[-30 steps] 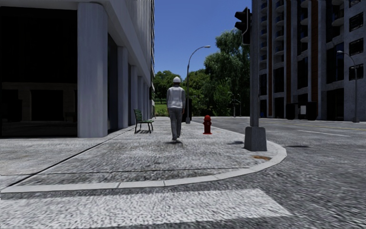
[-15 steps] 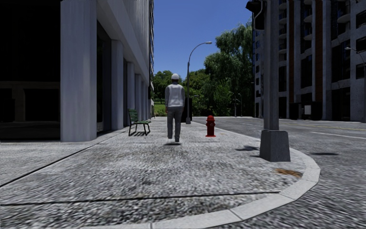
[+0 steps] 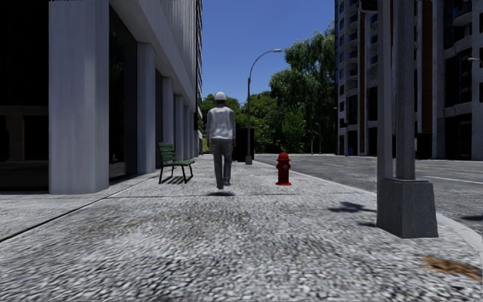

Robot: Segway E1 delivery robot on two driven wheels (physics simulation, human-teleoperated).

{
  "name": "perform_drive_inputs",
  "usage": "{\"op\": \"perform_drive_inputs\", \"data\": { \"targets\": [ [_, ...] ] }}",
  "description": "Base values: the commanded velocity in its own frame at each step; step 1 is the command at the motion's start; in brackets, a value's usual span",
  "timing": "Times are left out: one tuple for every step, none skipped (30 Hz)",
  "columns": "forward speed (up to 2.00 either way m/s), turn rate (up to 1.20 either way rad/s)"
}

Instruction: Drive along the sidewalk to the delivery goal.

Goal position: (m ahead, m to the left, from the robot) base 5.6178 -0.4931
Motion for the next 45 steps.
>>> {"op": "perform_drive_inputs", "data": {
  "targets": [
    [1.69,0.0],
    [1.69,0.0],
    [1.69,0.0],
    [1.69,0.0],
    [1.69,0.0],
    [1.69,0.0],
    [1.69,0.0],
    [1.69,0.0],
    [1.69,0.0],
    [1.69,0.0],
    [1.69,0.0],
    [1.69,0.0],
    [1.69,0.0],
    [1.69,0.0],
    [1.69,0.0],
    [1.69,0.0],
    [1.69,0.0],
    [1.69,0.0],
    [1.69,0.0],
    [1.69,0.0],
    [1.68,0.0],
    [1.68,0.0],
    [1.68,0.0],
    [1.68,0.0],
    [1.68,0.0],
    [1.68,0.0],
    [1.68,0.0],
    [1.68,0.0],
    [1.68,0.0],
    [1.68,0.0],
    [1.68,0.0],
    [1.68,0.0],
    [1.68,0.0],
    [1.68,0.0],
    [1.68,0.0],
    [1.68,0.0],
    [1.68,0.0],
    [1.68,0.0],
    [1.68,0.0],
    [1.68,0.0],
    [1.68,0.0],
    [1.68,0.0],
    [1.68,0.0],
    [1.68,0.0],
    [1.68,0.0]
  ]
}}
